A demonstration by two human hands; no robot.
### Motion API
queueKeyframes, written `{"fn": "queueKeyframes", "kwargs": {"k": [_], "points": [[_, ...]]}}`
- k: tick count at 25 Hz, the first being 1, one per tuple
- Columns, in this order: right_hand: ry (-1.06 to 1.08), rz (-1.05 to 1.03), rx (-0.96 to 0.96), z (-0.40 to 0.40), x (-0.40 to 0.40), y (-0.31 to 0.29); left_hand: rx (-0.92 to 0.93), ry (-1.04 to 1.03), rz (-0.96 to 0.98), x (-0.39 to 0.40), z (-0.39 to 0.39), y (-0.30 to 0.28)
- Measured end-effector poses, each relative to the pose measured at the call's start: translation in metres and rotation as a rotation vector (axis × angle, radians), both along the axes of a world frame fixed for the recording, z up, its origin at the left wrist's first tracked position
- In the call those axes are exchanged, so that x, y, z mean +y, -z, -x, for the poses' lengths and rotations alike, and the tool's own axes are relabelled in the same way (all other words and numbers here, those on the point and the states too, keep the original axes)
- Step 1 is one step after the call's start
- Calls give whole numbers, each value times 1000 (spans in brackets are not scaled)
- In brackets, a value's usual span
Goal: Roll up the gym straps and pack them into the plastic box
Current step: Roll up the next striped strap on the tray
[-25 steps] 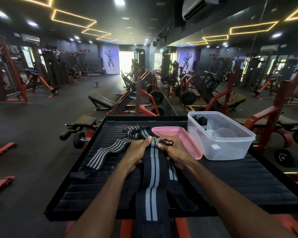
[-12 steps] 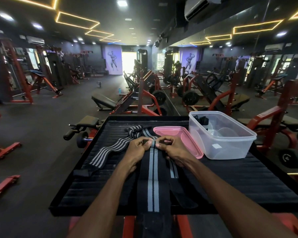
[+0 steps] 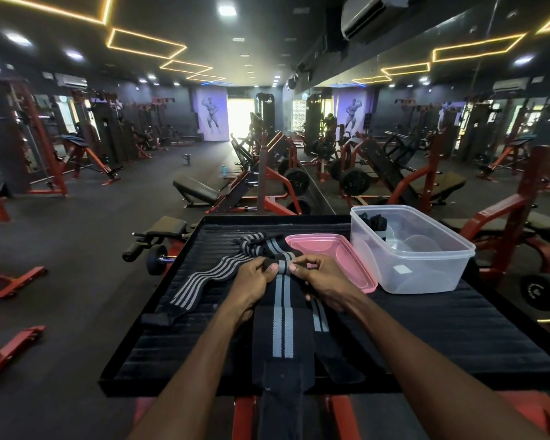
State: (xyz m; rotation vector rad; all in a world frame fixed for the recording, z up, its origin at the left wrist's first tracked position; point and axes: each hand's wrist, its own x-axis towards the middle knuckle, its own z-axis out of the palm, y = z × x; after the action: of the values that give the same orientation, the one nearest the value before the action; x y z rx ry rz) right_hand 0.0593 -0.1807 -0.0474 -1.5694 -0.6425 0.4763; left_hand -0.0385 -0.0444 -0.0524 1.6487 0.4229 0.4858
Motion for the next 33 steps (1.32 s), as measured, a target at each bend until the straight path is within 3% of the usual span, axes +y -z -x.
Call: {"fn": "queueKeyframes", "kwargs": {"k": [6,15,22,24,28,31,33], "points": [[25,-26,-182,2,-4,-2,-48,110,373,-13,4,-5],[-56,68,-43,15,-9,-1,148,146,63,0,-3,19],[-78,43,61,20,-12,-3,252,146,-79,-15,14,-7],[-63,22,56,20,-11,-4,267,155,-19,-12,12,-4],[-40,-81,155,20,-9,-12,206,222,300,-19,15,-5],[-4,-182,314,24,-5,-22,187,230,305,-20,17,-8],[29,-199,310,23,-3,-26,179,239,284,-19,20,-16]]}}
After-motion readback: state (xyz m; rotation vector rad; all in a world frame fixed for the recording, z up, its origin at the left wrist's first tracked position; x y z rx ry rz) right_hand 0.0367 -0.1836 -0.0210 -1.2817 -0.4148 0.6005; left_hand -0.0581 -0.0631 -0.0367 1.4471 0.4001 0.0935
